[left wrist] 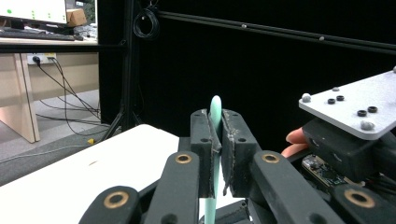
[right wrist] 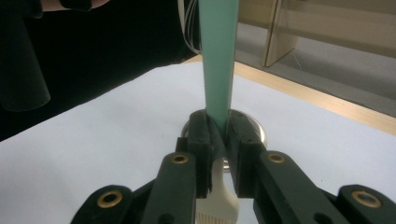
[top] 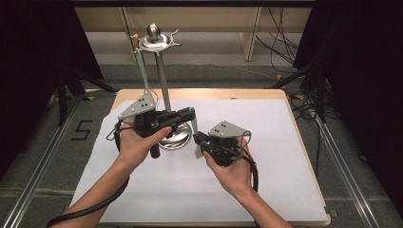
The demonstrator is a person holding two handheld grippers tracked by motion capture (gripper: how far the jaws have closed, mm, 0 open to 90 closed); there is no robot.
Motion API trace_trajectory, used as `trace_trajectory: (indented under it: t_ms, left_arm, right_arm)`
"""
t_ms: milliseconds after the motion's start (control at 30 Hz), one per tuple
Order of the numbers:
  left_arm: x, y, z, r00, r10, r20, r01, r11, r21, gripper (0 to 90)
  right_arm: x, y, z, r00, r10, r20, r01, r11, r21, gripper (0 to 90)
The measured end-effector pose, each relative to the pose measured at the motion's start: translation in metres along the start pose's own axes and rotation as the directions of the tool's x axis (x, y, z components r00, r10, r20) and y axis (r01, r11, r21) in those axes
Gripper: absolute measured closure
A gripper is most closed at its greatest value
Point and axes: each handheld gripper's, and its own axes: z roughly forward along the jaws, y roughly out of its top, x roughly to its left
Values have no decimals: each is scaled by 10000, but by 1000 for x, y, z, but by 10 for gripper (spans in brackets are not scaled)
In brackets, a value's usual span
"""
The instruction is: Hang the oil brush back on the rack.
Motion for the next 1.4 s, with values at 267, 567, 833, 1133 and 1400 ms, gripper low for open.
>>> trace_trajectory:
  t_ms: [267,567,833,1133,1400]
  left_arm:
    - [-1,-8,4,9998,198,-31,-197,9995,229,714]
    - [0,-14,3,9998,221,17,-222,9996,193,820]
    - [5,-6,-3,9982,582,-139,-579,9980,239,830]
    - [18,0,-10,9967,722,-368,-704,9964,469,829]
    - [25,10,-15,9963,720,-465,-696,9963,502,829]
  right_arm:
    - [1,7,-2,9996,-38,284,48,9994,-354,828]
    - [1,14,-5,9994,-247,248,261,9980,-573,826]
    - [1,15,-6,9992,-303,247,318,9975,-634,680]
    - [-6,5,-12,9981,-302,542,324,9986,-410,655]
    - [-15,-6,-19,9970,-107,766,133,9993,-344,642]
